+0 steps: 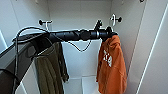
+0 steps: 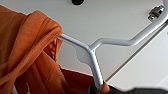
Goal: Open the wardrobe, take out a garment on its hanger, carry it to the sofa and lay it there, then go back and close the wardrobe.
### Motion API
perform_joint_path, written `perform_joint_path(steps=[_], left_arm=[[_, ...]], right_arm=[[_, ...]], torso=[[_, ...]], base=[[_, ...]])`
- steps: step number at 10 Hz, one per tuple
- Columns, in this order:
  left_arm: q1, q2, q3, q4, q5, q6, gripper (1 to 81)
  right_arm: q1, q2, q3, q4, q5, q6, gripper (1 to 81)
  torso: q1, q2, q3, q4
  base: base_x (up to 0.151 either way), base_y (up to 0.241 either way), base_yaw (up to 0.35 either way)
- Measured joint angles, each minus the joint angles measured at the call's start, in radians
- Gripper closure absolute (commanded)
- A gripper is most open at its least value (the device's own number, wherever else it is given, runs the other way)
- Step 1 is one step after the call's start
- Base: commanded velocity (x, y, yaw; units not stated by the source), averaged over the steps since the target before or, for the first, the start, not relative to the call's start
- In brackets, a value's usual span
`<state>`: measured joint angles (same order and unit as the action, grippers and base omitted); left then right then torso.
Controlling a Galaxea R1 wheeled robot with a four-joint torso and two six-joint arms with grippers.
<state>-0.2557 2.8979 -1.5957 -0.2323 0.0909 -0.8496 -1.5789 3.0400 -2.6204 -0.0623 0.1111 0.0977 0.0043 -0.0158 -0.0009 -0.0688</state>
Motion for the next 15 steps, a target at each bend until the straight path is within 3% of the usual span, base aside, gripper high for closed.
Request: perform_joint_path(steps=[6,10,15], left_arm=[[0.013,0.041,0.044,0.0,-0.024,0.001,81.1],[0.037,-0.059,0.15,0.001,-0.082,0.0,81.1],[0.087,-0.147,0.236,0.004,-0.095,0.007,81.1]], right_arm=[[-0.004,0.001,-0.001,0.0,-0.002,0.0,1.0],[-0.003,0.001,-0.001,0.0,-0.001,0.0,1.0],[-0.003,0.001,-0.001,0.0,0.0,0.0,1.0]], torso=[[-0.001,0.0,0.0,0.0],[-0.001,0.0,0.0,0.0],[-0.001,0.0,0.0,0.0]], base=[[-0.112,0.0,0.0],[-0.12,0.0,0.0],[-0.129,0.0,0.0]])
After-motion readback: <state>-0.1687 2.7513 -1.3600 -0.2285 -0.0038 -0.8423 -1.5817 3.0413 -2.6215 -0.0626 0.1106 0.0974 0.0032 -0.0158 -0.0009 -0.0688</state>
